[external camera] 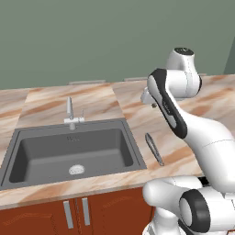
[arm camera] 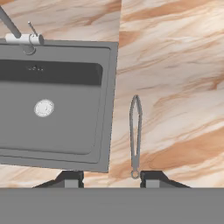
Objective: Pick up the tongs from the counter and place them near the plate next to the oven.
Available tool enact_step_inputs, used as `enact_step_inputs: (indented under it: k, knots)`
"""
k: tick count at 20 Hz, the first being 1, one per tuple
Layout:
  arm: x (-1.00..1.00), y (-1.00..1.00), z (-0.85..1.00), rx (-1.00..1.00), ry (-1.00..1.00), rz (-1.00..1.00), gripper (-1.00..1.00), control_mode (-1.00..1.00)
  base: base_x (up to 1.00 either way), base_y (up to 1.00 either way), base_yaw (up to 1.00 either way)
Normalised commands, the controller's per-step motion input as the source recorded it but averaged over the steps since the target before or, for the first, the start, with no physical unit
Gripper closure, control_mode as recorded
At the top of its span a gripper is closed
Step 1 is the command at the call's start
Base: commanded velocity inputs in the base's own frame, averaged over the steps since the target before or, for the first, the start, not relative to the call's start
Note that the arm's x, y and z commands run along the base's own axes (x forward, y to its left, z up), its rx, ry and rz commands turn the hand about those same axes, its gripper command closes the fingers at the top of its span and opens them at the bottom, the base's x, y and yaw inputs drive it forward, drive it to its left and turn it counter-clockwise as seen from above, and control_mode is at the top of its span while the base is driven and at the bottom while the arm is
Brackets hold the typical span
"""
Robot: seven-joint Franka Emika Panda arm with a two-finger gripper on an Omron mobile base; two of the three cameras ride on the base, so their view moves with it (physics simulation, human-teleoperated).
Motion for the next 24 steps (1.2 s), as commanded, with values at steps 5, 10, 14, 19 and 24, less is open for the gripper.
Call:
enact_step_inputs:
  k: [5, 10, 14, 19, 24]
  knots:
    - [-0.12, -0.02, -0.01, 0.01, -0.05, 0.00, -1.00, -1.00, 0.00, 0.00, 0.00]
    - [-0.13, -0.08, -0.28, -0.03, 0.00, 0.00, -1.00, -1.00, 0.00, 0.00, 0.00]
    - [-0.06, -0.19, -0.52, -0.19, 0.00, 0.00, -1.00, -1.00, 0.00, 0.00, 0.00]
    - [-0.01, -0.26, -0.59, -0.04, 0.01, 0.03, -1.00, -1.00, 0.00, 0.00, 0.00]
    - [-0.07, -0.29, -0.63, 0.04, -0.01, 0.00, -1.00, -1.00, 0.00, 0.00, 0.00]
